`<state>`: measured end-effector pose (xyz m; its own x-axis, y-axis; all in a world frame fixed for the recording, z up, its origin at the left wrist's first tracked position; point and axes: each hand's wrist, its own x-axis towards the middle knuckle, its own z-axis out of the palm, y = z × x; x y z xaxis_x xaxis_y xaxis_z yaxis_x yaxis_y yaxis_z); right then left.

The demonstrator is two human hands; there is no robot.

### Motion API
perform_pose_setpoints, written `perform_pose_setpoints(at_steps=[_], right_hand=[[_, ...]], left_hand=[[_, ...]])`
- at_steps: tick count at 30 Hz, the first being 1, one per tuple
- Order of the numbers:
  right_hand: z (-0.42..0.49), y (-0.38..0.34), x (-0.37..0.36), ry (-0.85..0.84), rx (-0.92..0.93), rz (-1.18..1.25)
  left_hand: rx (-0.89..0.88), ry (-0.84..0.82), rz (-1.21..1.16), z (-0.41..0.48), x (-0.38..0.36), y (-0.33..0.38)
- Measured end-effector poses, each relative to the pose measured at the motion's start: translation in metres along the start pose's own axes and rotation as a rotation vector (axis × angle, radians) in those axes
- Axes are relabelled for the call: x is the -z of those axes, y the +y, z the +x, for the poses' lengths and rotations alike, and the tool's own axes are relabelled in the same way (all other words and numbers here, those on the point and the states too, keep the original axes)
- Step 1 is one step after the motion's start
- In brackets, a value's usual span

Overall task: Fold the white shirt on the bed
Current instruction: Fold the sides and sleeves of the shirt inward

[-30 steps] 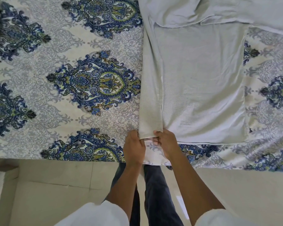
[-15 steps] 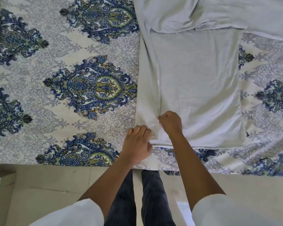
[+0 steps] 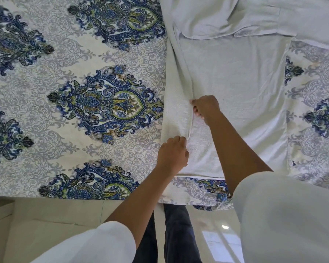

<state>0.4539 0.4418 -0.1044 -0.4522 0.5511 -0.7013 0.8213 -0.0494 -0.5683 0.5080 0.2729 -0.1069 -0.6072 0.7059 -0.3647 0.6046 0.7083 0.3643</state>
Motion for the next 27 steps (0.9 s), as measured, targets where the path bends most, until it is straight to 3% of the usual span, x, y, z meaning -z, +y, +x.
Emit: perform_pose_setpoints(at_steps=[5, 7, 11, 16, 24, 27], right_hand=[[0.003, -0.008, -0.003, -0.009, 0.096, 0.112], [0.01, -0.012, -0.003, 0.005, 0.068, 0.069], [0.017, -0.023, -0.006, 0.109, 0.068, -0.088], [0.015, -0.044, -0.007, 0.184, 0.25, -0.087], [0.046, -0.088, -0.009, 0.151, 0.147, -0.147], [0.061, -0.106, -0.009, 0.12, 0.192, -0.089]], left_hand=[[0.141, -0.097, -0.198, -0.002, 0.001, -0.002], [0.234, -0.125, -0.324, 0.001, -0.001, -0.005], [0.205, -0.159, -0.292, 0.011, 0.009, -0.009], [0.153, 0.034, -0.342, 0.055, 0.051, -0.035], [0.021, 0.122, -0.266, 0.169, 0.124, -0.081], [0.0, 0.278, -0.207, 0.21, 0.147, -0.086]])
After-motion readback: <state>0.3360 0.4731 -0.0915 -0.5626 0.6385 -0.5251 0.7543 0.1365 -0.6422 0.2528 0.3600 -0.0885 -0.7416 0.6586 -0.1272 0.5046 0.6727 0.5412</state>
